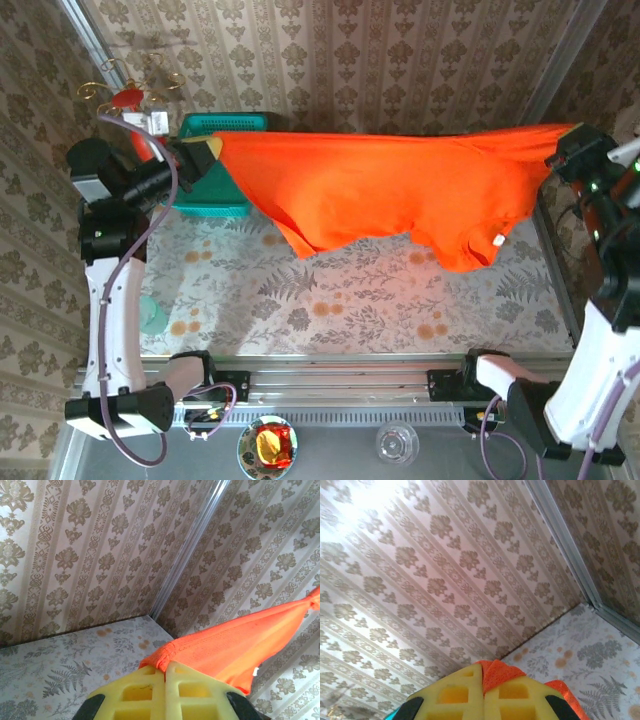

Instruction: Fold the inside-out t-shirt

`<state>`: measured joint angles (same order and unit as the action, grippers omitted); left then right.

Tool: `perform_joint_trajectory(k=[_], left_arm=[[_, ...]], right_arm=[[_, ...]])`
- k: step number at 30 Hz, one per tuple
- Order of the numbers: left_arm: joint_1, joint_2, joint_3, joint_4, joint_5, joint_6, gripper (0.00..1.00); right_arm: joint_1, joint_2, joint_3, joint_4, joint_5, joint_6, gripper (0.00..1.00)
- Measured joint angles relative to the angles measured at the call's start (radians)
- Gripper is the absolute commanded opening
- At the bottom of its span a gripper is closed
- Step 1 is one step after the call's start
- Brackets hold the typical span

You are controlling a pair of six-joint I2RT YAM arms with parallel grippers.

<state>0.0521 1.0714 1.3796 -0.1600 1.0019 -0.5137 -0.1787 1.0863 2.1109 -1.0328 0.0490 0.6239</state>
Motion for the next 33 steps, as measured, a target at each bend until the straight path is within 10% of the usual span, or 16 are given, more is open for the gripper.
perform_joint_trajectory(k=[14,27,33], left_arm=[[0.000,-0.084,0.048,0.016,0.024,-0.020,0.00],[-0.127,0.412,0.153,0.049,-0.053,0.022,0.00],[-0.130,0.703,0.569,0.063,-0.063,0.006,0.00]], right_arm=[[0.000,-0.054,0.144,0.021,0.051,-0.027,0.00],[0.000,0.269,-0.166,0.232,0.040,0.028,0.00],[0.000,0.564,0.242,0.240,0.014,0.073,0.00]])
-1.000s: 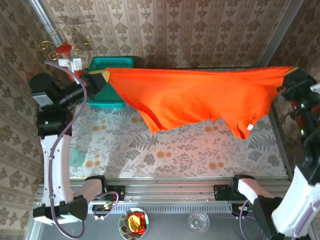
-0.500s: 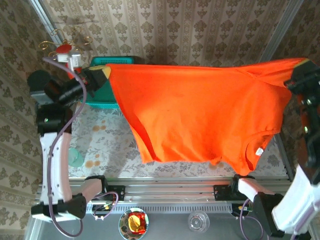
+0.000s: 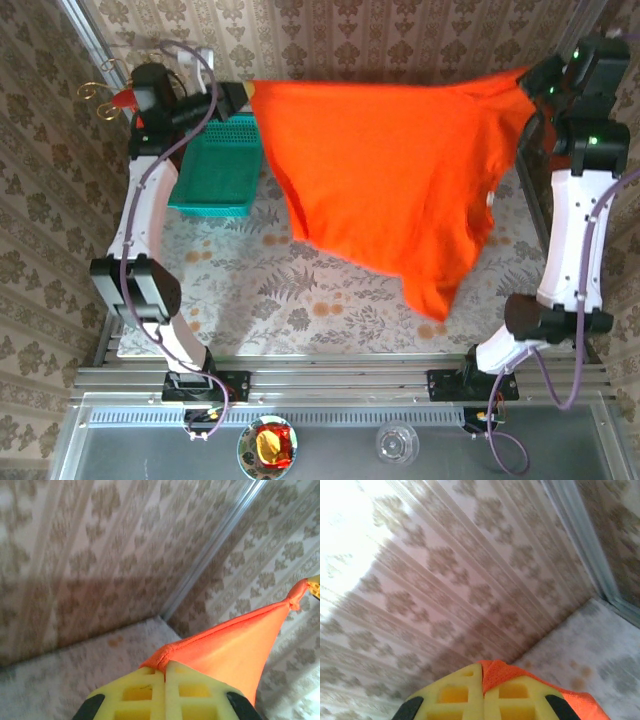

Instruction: Fold the inside-out t-shirt

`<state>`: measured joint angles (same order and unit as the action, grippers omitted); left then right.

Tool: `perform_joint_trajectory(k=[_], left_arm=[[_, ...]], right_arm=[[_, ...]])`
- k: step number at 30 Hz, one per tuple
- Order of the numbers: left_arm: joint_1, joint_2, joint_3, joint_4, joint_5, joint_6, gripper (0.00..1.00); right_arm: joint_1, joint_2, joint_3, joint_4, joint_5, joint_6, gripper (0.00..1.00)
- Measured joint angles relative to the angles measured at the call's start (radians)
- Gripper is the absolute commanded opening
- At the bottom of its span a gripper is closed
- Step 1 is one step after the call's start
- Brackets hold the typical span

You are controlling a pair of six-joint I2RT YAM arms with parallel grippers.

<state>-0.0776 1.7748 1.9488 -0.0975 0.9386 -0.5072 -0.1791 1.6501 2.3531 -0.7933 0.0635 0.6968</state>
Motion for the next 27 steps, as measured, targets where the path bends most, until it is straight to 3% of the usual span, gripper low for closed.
perform_joint_trajectory(k=[4,6,8,12,19,22,27], left_arm=[[0.000,0.088,0.219,0.008,0.011,-0.024,0.00],[0.000,0.083,0.243,0.021,0.022,-0.032,0.00],[0.000,0.059,0.217,0.038,0.030,-0.038,0.00],[0.000,-0.074,-0.040,0.085,0.040,-0.037,0.00],[-0.003,-0.341,-0.711,0.116,0.007,0.039,0.00],[-0.019,-0.382,-0.952,0.102,-0.056,0.086,0.00],[-0.064,-0.346,-1.213,0.081,-0.171,0.121,0.00]], right_arm=[[0.000,0.129,0.315,-0.034,-0.011,0.014,0.00],[0.000,0.116,0.348,-0.053,-0.013,0.014,0.00],[-0.001,0.053,0.272,-0.051,-0.018,0.013,0.00],[-0.003,-0.226,-0.221,0.028,-0.034,0.010,0.00],[-0.006,-0.670,-1.101,0.107,-0.063,0.011,0.00],[-0.006,-0.740,-1.376,0.126,-0.085,0.022,0.00],[-0.006,-0.701,-1.728,0.183,-0.131,0.076,0.00]])
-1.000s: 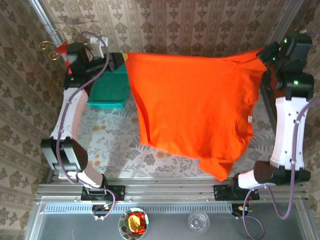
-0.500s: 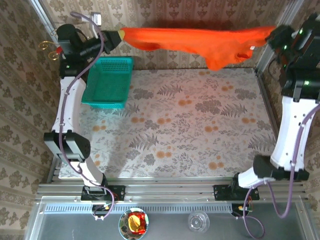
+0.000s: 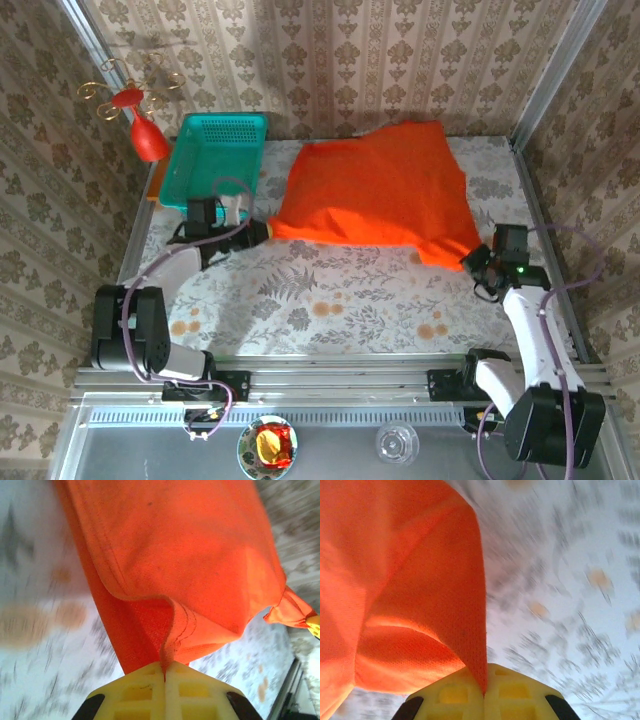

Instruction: Fold the inside-out t-shirt

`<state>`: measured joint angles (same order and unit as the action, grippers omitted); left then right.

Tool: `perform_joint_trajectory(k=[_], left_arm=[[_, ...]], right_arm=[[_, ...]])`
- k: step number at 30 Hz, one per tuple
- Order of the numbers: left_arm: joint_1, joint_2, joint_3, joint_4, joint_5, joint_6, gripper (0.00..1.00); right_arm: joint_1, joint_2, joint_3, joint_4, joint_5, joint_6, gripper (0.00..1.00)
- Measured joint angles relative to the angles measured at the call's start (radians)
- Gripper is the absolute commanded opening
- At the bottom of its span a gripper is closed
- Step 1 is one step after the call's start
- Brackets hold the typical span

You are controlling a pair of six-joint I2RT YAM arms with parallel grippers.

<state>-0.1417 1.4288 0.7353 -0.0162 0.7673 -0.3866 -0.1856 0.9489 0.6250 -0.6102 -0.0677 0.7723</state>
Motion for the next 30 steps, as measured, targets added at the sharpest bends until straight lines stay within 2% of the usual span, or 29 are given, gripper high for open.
perform_joint_trajectory(k=[5,10,17,23,26,28,30], left_arm=[[-0.047,0.051,-0.125,0.031,-0.080,-0.002,0.00],[-0.101,0.039,-0.188,0.067,-0.138,-0.016,0.00],[-0.186,-0.134,-0.250,0.024,-0.241,-0.048,0.00],[-0.211,-0.317,-0.324,-0.069,-0.326,-0.092,0.00],[-0.211,-0.415,-0.354,-0.129,-0.355,-0.109,0.02],[-0.211,-0.459,-0.359,-0.163,-0.365,-0.115,0.07],[-0.211,-0.487,-0.360,-0.190,-0.369,-0.115,0.17]], right_arm=[[0.000,0.031,-0.133,0.033,-0.039,0.047,0.00],[0.000,-0.073,-0.174,-0.005,-0.041,0.077,0.02],[0.000,-0.263,-0.176,-0.186,-0.011,0.114,0.11],[0.000,-0.349,-0.176,-0.344,0.044,0.141,0.12],[0.000,-0.365,-0.175,-0.361,0.055,0.146,0.08],[0.000,-0.364,-0.175,-0.362,0.056,0.147,0.13],[0.000,-0.359,-0.171,-0.366,0.057,0.148,0.30]])
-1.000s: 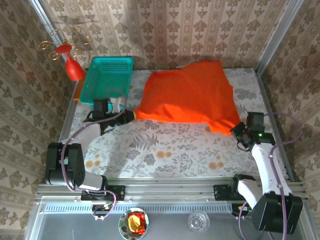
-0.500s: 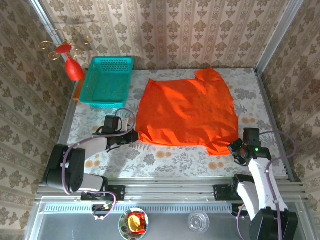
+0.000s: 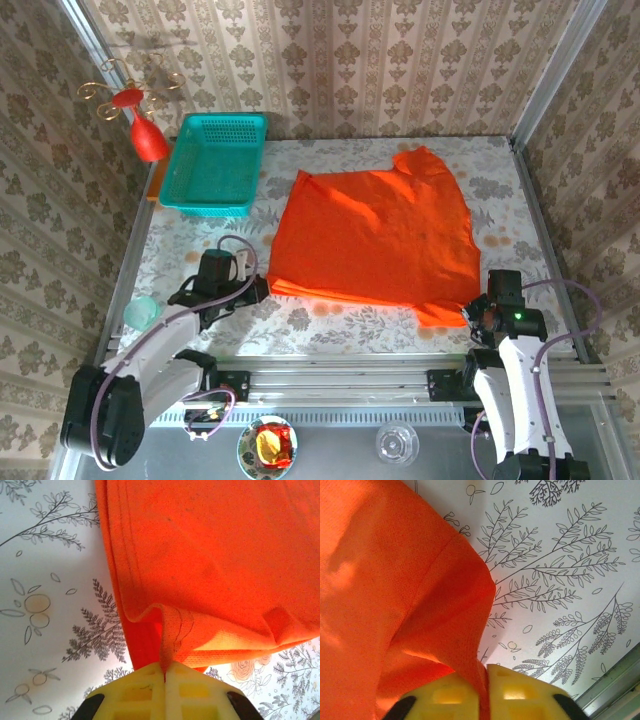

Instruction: Fold the inside-out t-shirt

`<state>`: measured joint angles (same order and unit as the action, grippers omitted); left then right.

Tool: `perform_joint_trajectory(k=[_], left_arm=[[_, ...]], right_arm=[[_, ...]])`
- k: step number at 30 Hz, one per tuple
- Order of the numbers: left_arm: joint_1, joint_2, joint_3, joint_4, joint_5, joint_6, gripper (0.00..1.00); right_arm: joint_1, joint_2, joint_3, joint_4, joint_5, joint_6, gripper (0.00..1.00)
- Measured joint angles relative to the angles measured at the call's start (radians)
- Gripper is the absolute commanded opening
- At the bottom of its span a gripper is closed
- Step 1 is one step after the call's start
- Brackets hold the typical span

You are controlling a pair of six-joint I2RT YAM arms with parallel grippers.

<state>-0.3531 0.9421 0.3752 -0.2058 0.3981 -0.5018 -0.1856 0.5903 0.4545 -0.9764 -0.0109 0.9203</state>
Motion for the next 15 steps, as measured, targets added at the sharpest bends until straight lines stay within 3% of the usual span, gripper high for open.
perform_joint_trajectory(k=[2,4,10,15], left_arm=[[0.000,-0.018,0.000,-0.023,-0.002,-0.002,0.25],[0.000,-0.034,0.001,-0.051,-0.003,-0.008,0.29],[0.000,-0.052,0.111,-0.165,-0.004,0.009,0.33],[-0.017,0.031,0.252,-0.176,0.019,0.054,0.28]], right_arm=[[0.000,0.005,0.018,-0.019,0.001,0.001,0.43],[0.000,0.006,0.055,-0.062,0.001,-0.003,0.49],[0.000,0.006,0.180,-0.109,-0.021,-0.012,0.50],[0.027,0.071,0.196,-0.035,-0.152,-0.064,0.49]])
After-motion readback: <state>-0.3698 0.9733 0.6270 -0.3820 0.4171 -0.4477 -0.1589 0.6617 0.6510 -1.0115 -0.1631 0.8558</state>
